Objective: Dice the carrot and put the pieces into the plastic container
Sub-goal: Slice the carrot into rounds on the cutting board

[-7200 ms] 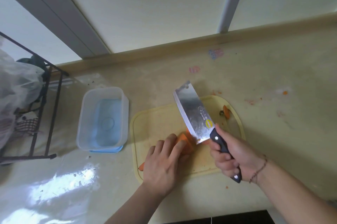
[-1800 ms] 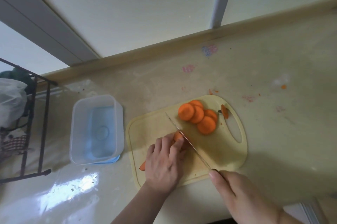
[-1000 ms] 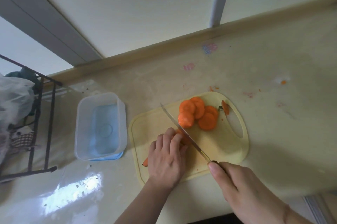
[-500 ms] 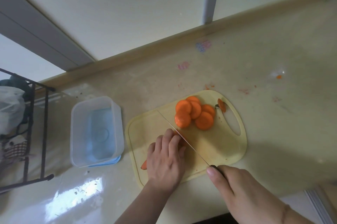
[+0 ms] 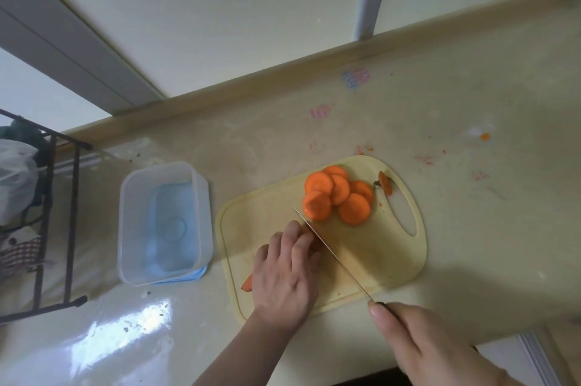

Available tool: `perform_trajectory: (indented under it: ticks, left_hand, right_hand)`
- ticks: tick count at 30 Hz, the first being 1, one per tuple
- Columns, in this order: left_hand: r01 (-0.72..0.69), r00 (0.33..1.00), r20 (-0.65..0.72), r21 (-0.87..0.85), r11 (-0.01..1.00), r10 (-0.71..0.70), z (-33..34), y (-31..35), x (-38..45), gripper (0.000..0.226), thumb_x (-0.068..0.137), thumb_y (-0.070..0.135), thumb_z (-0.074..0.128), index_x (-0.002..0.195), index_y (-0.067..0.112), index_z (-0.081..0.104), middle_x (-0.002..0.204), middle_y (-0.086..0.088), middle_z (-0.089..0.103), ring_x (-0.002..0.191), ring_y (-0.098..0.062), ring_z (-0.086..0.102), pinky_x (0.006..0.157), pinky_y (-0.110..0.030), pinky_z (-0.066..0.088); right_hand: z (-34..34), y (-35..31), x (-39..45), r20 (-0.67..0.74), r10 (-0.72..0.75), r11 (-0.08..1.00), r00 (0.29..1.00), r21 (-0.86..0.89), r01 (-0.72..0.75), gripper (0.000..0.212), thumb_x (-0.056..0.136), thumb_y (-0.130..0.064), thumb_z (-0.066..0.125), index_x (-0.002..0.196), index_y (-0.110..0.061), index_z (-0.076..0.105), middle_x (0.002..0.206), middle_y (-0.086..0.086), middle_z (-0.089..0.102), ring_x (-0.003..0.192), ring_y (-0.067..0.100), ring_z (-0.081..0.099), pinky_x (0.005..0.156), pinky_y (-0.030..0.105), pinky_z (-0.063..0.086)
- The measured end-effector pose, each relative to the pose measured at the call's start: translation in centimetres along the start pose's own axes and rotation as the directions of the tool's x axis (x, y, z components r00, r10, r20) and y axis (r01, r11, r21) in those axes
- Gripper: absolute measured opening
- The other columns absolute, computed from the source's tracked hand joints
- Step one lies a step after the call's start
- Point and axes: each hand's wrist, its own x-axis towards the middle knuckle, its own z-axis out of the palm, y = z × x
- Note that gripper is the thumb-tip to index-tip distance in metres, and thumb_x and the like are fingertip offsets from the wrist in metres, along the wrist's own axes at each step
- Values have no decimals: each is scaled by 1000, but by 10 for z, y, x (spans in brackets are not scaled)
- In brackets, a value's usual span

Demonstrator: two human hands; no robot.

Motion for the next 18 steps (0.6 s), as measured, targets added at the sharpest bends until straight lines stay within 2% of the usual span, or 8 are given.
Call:
perform_trajectory:
  ticks: [2, 5, 7, 10, 13, 16, 18]
  left_hand:
    - [7, 1000, 0, -12, 1000, -7, -1, 1, 1, 28, 93, 21, 54, 119, 15, 48, 129, -4, 48, 93, -27, 54, 71, -39, 40]
    - [14, 1000, 4, -24, 1000, -14, -4, 3, 3, 27, 94, 22, 50, 120, 15, 48, 128, -4, 48, 93, -27, 53, 72, -39, 38]
    - [9, 1000, 11, -28, 1000, -9, -6, 2, 2, 27, 95, 21, 47, 120, 14, 48, 127, -6, 47, 93, -27, 52, 72, -39, 38]
    - [0, 1000, -4, -28, 1000, 0, -7, 2, 1, 26, 96, 22, 49, 121, 15, 48, 127, -6, 47, 94, -27, 51, 72, -38, 38]
    - [-21, 999, -40, -39, 999, 20, -8, 4, 1, 22, 97, 23, 50, 118, 14, 50, 126, -7, 49, 94, -29, 54, 72, -41, 41]
    - [-33, 998, -56, -49, 998, 30, -8, 4, 0, 20, 98, 20, 50, 117, 14, 50, 127, -6, 50, 93, -29, 55, 73, -41, 43]
    - [-21, 998, -61, -62, 998, 17, -7, 3, -1, 20, 96, 19, 51, 115, 14, 49, 126, -5, 50, 92, -28, 56, 72, -41, 43]
  right_hand:
    - [6, -5, 20, 48, -118, 993, 992, 17, 117, 76, 78, -77, 13, 80, -16, 59, 70, 4, 61, 69, 13, 57, 71, 31, 44]
    - [14, -17, 51, 14, -185, 982, 983, 32, 185, 73, 82, -74, 13, 71, -14, 54, 58, 4, 53, 59, 17, 52, 65, 38, 42]
    - [15, -25, 63, 42, -174, 983, 984, 74, 171, 66, 83, -67, 17, 68, -13, 53, 53, -1, 51, 51, 11, 47, 59, 34, 40]
    - [10, -28, 70, 61, -138, 987, 989, 93, 132, 60, 83, -66, 20, 59, -16, 42, 43, -5, 44, 42, 8, 39, 49, 26, 32]
    - [1, -31, 68, 82, -81, 981, 993, 185, 65, 58, 86, -65, 27, 64, -14, 40, 43, -4, 34, 33, 8, 29, 39, 23, 26]
    - [-13, -39, 59, 184, -3, 922, 983, 382, -69, 48, 96, -55, 33, 68, -16, 36, 48, -3, 26, 34, 11, 18, 39, 16, 17]
    - [-19, -43, 49, 223, 4, 898, 975, 427, -101, 47, 96, -54, 33, 70, -15, 35, 49, -3, 25, 36, 11, 16, 39, 15, 15]
